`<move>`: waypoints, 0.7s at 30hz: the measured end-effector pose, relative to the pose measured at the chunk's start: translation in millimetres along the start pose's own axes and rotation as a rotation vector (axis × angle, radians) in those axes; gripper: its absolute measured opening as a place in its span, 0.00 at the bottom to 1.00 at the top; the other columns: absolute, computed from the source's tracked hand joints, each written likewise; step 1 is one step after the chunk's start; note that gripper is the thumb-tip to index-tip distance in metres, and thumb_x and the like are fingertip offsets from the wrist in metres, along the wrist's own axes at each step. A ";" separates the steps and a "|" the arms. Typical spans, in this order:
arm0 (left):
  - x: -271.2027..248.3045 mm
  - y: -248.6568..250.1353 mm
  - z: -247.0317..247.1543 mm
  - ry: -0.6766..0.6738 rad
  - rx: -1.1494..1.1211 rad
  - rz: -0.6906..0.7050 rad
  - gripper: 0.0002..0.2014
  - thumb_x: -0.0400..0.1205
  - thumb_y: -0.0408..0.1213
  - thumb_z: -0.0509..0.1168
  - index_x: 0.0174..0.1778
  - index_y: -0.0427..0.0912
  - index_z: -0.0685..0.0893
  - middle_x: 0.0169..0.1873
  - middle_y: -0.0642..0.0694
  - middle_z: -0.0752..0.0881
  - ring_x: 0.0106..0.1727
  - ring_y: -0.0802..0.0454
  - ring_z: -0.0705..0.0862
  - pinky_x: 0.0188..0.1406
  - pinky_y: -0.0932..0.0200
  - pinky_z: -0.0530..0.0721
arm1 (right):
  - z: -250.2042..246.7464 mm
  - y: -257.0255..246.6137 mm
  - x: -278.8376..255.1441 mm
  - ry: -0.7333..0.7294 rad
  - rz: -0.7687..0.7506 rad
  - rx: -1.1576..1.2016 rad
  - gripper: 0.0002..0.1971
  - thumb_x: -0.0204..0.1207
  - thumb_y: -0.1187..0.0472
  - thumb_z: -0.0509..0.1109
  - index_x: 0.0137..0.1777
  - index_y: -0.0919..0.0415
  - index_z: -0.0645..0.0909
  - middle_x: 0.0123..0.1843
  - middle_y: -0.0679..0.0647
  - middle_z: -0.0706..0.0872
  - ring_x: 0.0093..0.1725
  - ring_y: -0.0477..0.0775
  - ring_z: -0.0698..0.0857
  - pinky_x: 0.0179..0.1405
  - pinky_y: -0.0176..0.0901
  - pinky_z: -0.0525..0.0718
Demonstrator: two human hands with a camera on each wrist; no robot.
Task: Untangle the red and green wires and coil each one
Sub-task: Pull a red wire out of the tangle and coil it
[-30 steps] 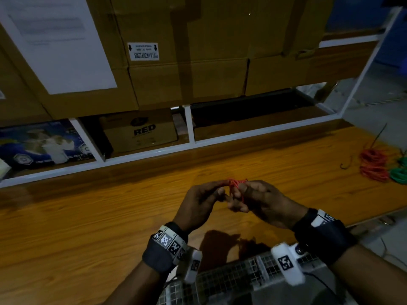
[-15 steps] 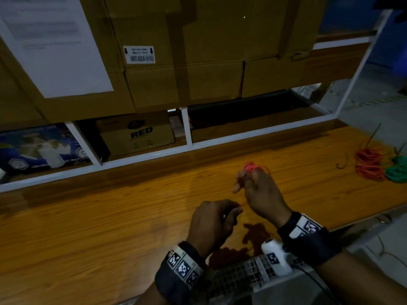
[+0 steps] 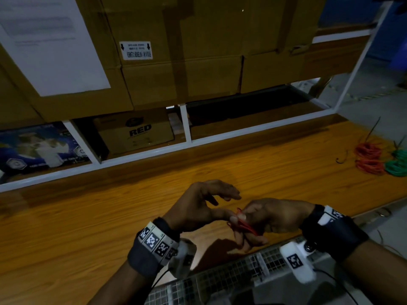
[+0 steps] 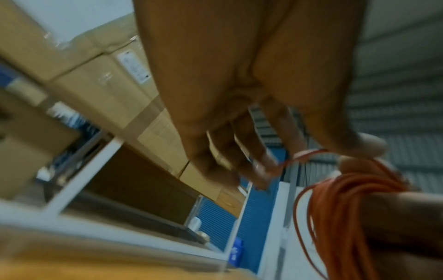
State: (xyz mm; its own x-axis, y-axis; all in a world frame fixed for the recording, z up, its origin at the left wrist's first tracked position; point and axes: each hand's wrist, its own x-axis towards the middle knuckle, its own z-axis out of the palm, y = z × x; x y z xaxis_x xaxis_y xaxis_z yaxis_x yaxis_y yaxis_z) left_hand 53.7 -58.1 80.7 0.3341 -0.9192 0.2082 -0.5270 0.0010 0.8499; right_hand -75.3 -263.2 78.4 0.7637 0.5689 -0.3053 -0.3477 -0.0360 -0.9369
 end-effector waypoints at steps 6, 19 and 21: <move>4.4 3.4 13.0 -0.133 -0.337 -0.001 0.21 0.85 0.33 0.71 0.76 0.34 0.82 0.60 0.40 0.91 0.61 0.41 0.90 0.59 0.37 0.88 | -6.8 -3.8 -3.7 -0.079 -0.129 0.282 0.15 0.89 0.56 0.62 0.60 0.71 0.77 0.52 0.65 0.88 0.31 0.48 0.81 0.41 0.40 0.81; 3.8 -16.3 53.5 0.453 -0.129 -0.031 0.11 0.89 0.41 0.65 0.61 0.56 0.91 0.40 0.55 0.94 0.33 0.55 0.89 0.31 0.57 0.86 | -2.6 -9.5 19.7 0.781 -0.124 0.002 0.31 0.90 0.47 0.59 0.26 0.59 0.83 0.24 0.56 0.79 0.29 0.58 0.77 0.48 0.58 0.79; 4.2 -17.2 55.9 0.486 -0.106 -0.039 0.11 0.89 0.41 0.66 0.58 0.60 0.91 0.36 0.54 0.92 0.31 0.54 0.88 0.28 0.51 0.85 | -1.8 -3.2 22.1 0.825 -0.123 -0.209 0.32 0.89 0.40 0.57 0.26 0.56 0.83 0.27 0.55 0.83 0.30 0.57 0.80 0.44 0.56 0.79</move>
State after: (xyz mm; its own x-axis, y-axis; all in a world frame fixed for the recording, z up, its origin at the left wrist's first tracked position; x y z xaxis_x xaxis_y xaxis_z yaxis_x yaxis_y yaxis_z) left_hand 20.5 -84.0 39.9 0.6912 -0.6295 0.3551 -0.4327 0.0331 0.9009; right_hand -56.3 -252.0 74.4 0.9687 -0.1981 -0.1497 -0.1911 -0.2097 -0.9589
